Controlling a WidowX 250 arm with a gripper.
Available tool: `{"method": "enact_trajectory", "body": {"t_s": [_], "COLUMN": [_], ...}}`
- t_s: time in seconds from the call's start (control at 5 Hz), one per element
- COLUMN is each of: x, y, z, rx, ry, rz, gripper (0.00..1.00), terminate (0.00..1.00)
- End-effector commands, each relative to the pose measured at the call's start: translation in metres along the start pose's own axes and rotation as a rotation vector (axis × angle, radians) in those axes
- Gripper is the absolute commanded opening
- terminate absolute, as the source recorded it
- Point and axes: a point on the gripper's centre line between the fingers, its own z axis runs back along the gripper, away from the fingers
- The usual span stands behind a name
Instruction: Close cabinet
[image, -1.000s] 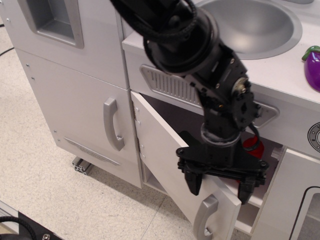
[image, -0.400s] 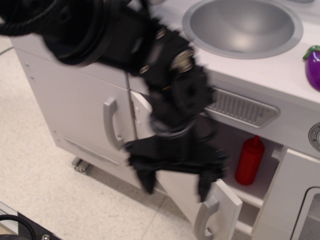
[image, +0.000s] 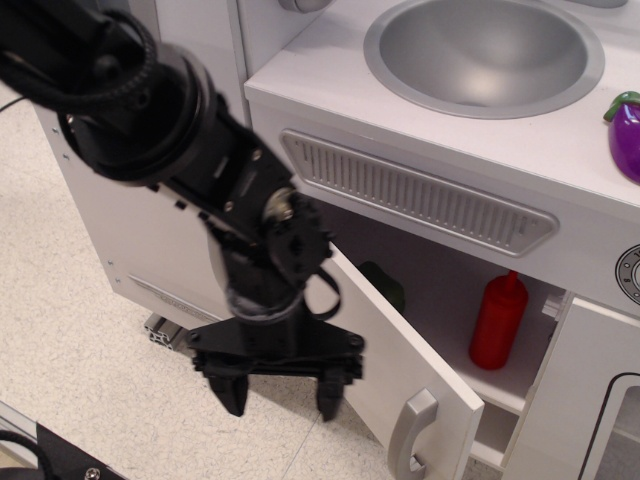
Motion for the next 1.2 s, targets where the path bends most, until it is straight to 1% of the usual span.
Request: {"method": "enact_trajectory", "body": {"t_s": [0.0, 0.2, 0.4, 0.6, 0.8, 1.0], "x": [0.014, 0.022, 0.030, 0.036, 0.045, 0.061], "y": [-0.011, -0.032, -0.055, -0.076, -0.095, -0.107], "z": [-0.027, -0.044, -0.057, -0.061, -0.066, -0.068], "rx": [-0.035, -0.029, -0.026, -0.036, -0.045, -0.058], "ry": [-0.122, -0.132, -0.120, -0.116, -0.135, -0.151], "rz": [0.119, 0.144, 0.189, 0.215, 0.237, 0.273], "gripper": [1.00, 1.00, 1.00, 1.00, 1.00, 1.00], "terminate": [0.00, 0.00, 0.00, 0.00, 0.00, 0.00]}}
